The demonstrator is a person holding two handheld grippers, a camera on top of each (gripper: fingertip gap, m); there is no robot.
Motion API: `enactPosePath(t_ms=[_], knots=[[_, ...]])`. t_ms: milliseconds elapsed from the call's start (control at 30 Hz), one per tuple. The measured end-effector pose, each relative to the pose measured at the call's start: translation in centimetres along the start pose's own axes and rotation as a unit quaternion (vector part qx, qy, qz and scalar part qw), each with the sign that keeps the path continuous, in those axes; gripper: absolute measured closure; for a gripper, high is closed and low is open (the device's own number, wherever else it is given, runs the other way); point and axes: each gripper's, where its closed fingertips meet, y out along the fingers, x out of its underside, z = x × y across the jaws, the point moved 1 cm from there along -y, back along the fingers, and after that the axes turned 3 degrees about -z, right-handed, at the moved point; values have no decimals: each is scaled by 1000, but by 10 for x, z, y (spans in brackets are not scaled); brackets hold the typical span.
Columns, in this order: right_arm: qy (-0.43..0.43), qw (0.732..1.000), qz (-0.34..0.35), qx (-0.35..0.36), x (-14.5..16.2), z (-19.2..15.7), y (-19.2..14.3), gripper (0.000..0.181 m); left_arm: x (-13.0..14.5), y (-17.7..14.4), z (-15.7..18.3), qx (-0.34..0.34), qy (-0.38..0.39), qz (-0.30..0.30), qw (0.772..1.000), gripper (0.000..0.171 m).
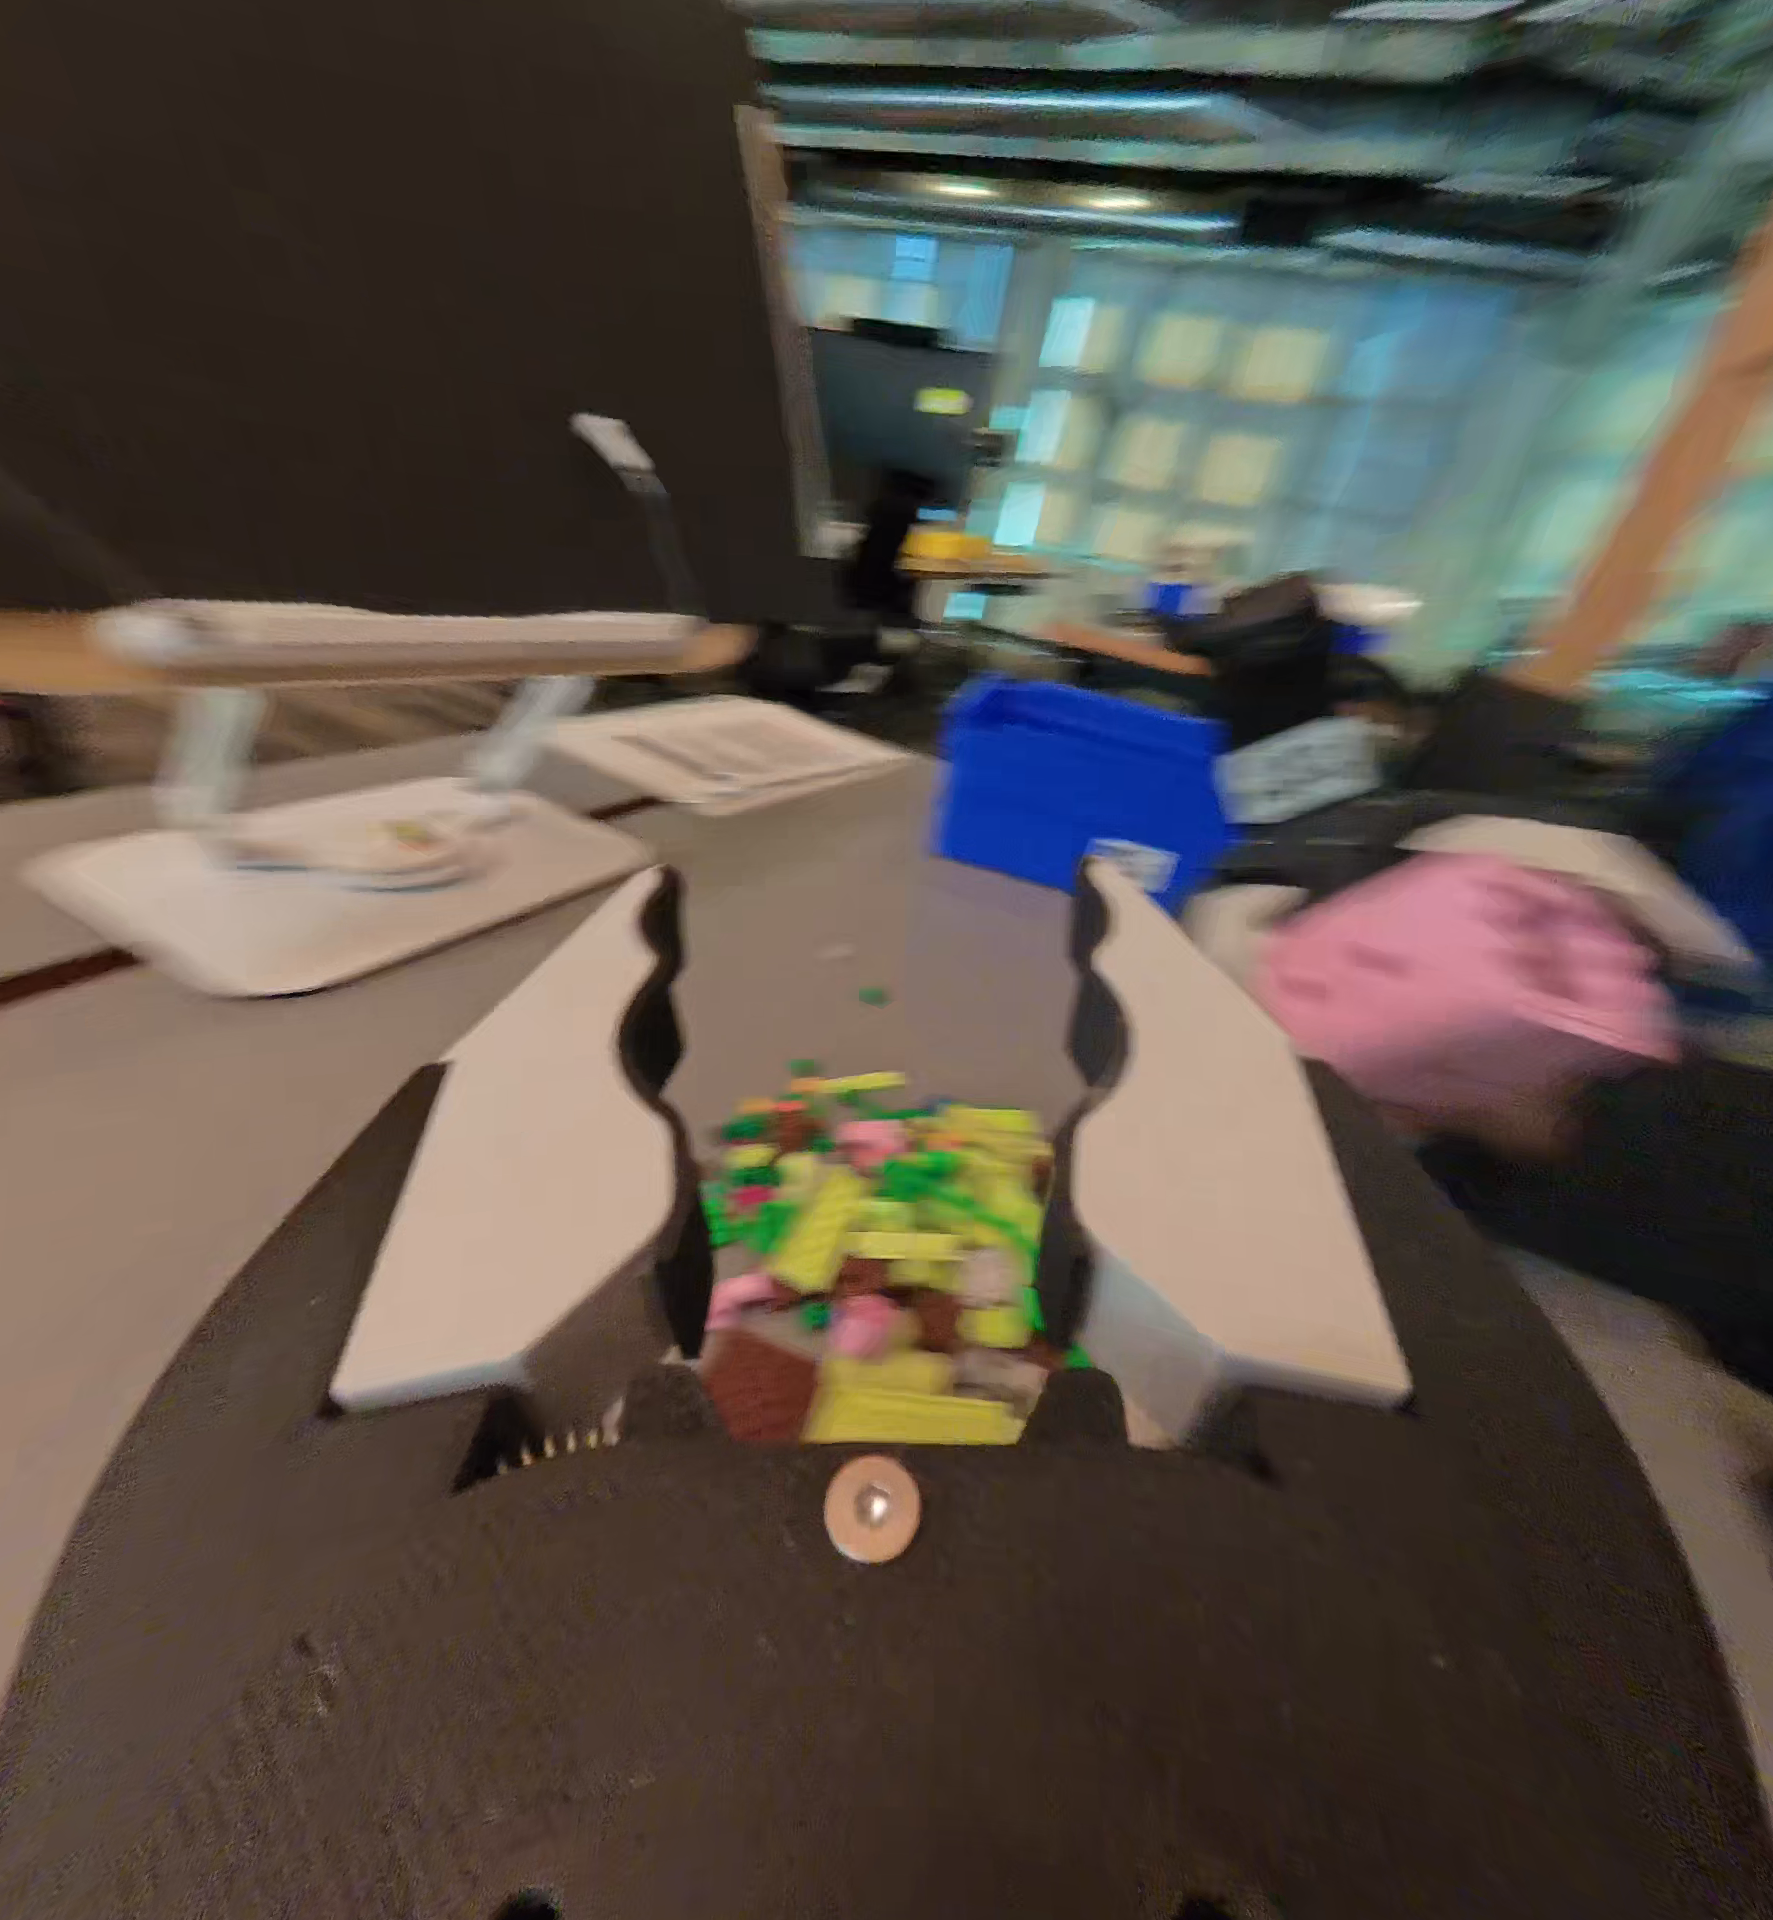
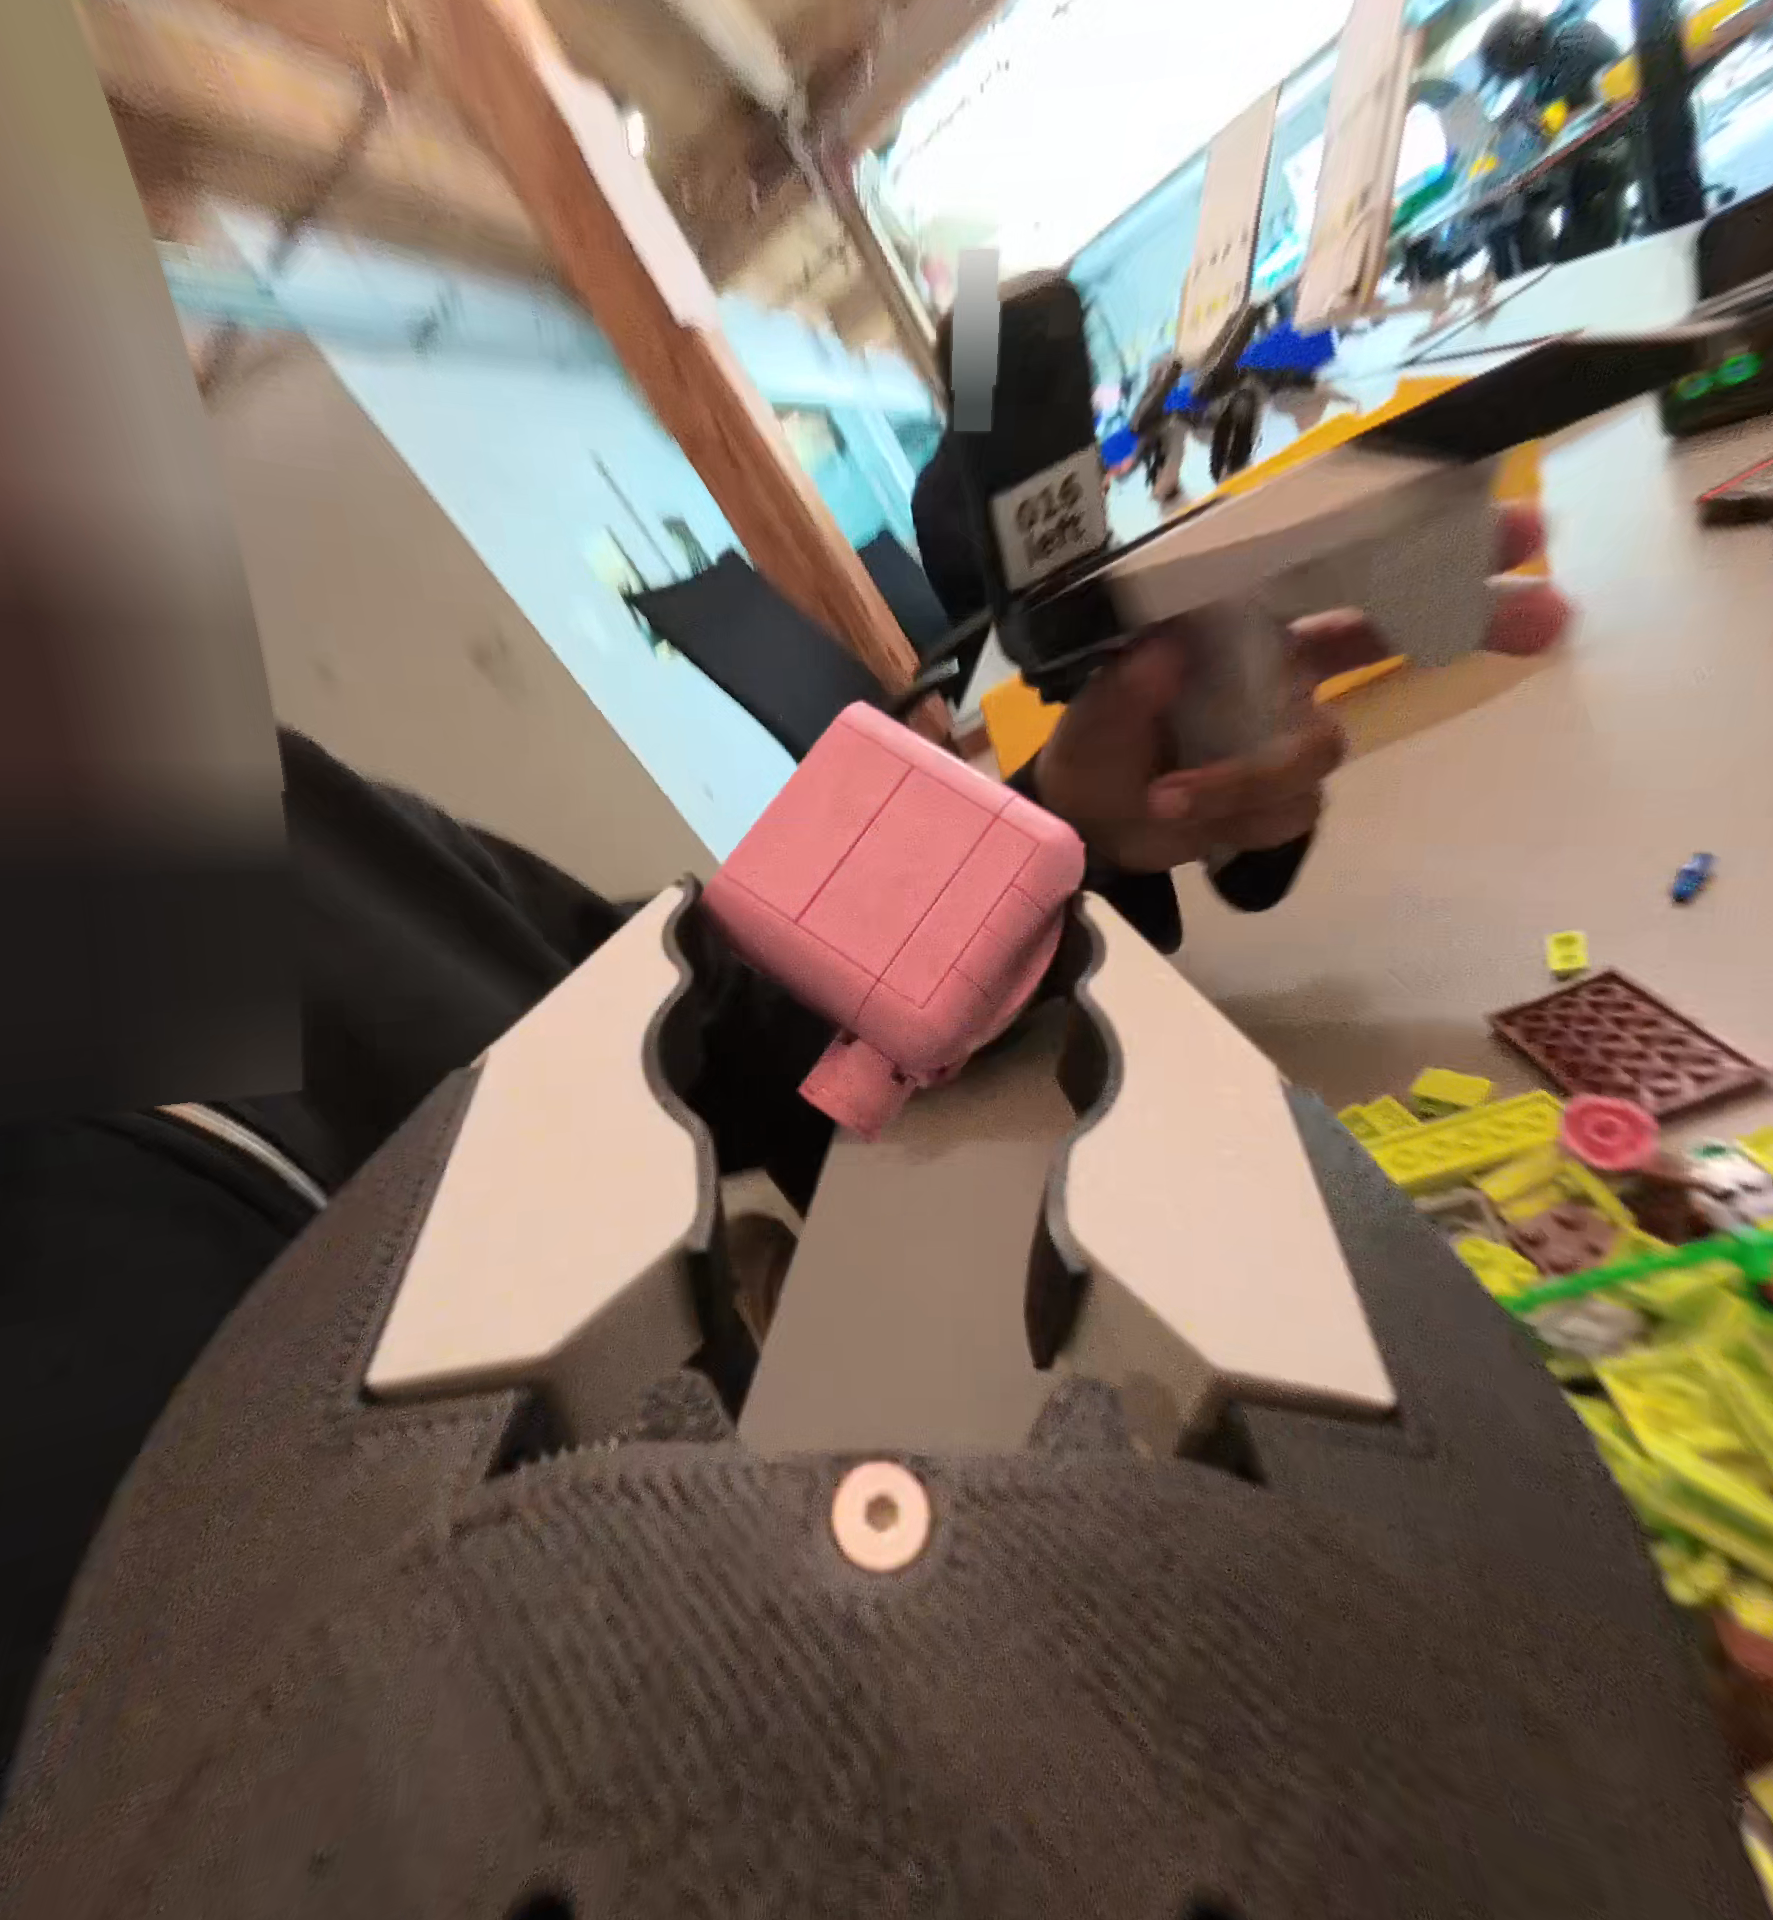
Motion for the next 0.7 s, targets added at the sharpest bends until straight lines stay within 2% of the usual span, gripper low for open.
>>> enactPosePath(t_ms=[67, 100, 167, 233, 333, 367, 400, 467, 600, 700], knots=[[50, 998, 26, -23, -9, 6, -20, 115, -1, 2, 38, 126, -41, -21, 991, 69], [88, 994, 37, -58, -13, 3, -28, 115, 0, 1, 53, 166, -38, -29, 985, 66], [145, 980, 81, -108, -24, 2, -41, 115, 7, 4, 75, 188, 23, -36, 981, 68], [190, 971, 65, -128, -17, 4, -41, 114, 18, 12, 90, 186, 81, -47, 978, 69], [228, 963, 1, -145, 5, 1, -29, 113, 34, 21, 111, 204, 112, -67, 970, 80], [235, 958, -4, -162, 7, -3, -25, 115, 41, 22, 117, 218, 121, -82, 965, 90], [243, 954, -9, -173, 9, -5, -23, 115, 46, 21, 121, 231, 130, -91, 960, 106], [250, 954, -21, -162, 15, -2, -19, 115, 48, 19, 125, 244, 140, -80, 956, 122], [249, 957, -7, -147, 12, 5, -22, 114, 46, 22, 119, 233, 131, -70, 961, 126], [207, 973, 53, -91, -7, 21, -39, 120, 32, 21, 103, 203, 98, -45, 973, 128]])
